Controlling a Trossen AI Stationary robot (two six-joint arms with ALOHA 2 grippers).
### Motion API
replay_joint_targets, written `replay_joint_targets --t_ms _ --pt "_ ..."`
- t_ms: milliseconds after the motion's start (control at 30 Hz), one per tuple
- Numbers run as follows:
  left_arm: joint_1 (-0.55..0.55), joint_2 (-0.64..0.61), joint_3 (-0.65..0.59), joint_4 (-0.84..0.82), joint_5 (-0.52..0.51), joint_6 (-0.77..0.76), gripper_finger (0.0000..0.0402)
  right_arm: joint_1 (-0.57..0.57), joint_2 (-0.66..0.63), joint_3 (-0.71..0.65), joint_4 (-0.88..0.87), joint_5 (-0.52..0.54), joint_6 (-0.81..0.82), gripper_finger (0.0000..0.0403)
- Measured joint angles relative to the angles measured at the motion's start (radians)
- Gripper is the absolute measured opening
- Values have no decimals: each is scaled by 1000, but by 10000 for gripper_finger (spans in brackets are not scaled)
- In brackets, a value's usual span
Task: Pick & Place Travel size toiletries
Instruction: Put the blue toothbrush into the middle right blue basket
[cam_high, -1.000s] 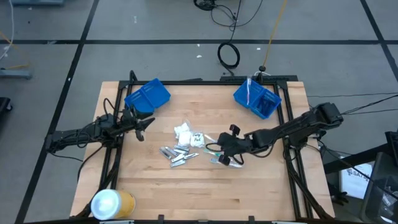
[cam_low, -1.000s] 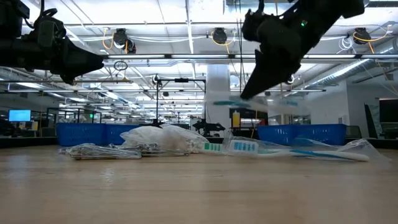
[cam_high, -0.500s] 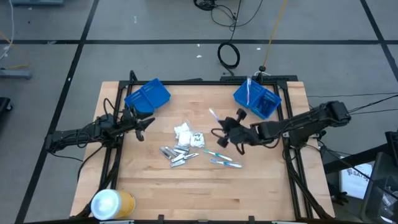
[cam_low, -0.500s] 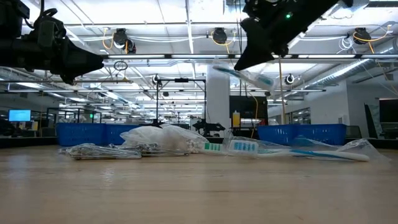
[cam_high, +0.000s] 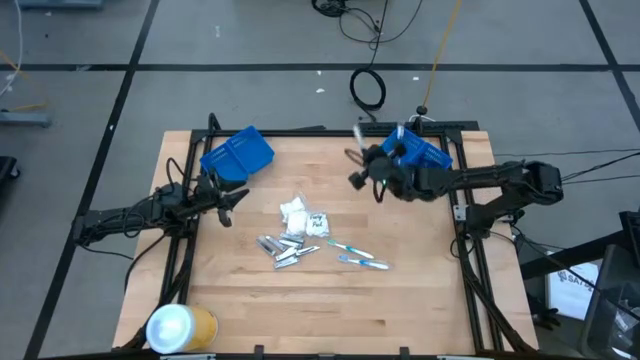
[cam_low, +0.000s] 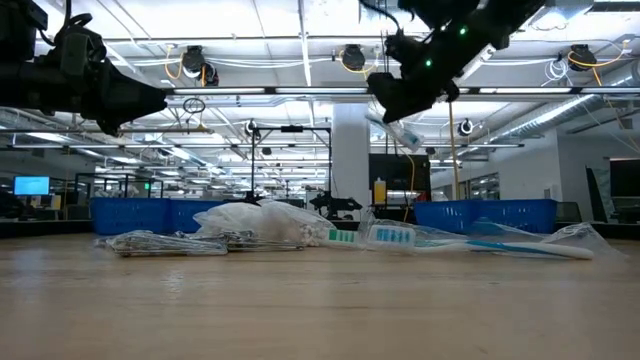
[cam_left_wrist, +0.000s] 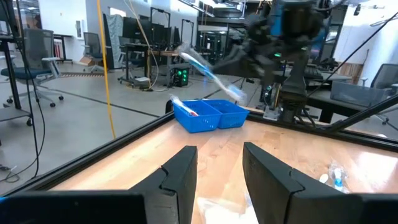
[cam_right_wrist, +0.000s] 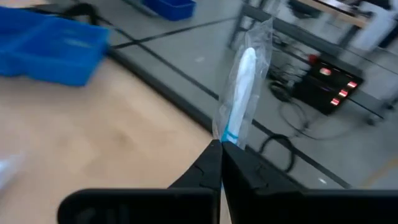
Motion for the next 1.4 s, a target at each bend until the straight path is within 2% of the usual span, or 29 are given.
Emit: replay_joint_targets --t_ms 233,367,567,967,1400 --pt "-1 0 0 0 0 0 127 -221 0 -5 6 -4 2 0" --pt "-1 0 0 0 0 0 127 -319 0 -60 53 -8 -2 0" --pt "0 0 0 0 0 0 127 -424 1 -200 208 -130 47 0" --pt "0 0 0 0 0 0 127 -455 0 -411 464 -140 57 0" --pt "0 0 0 0 0 0 127 -452 0 -491 516 -140 58 0"
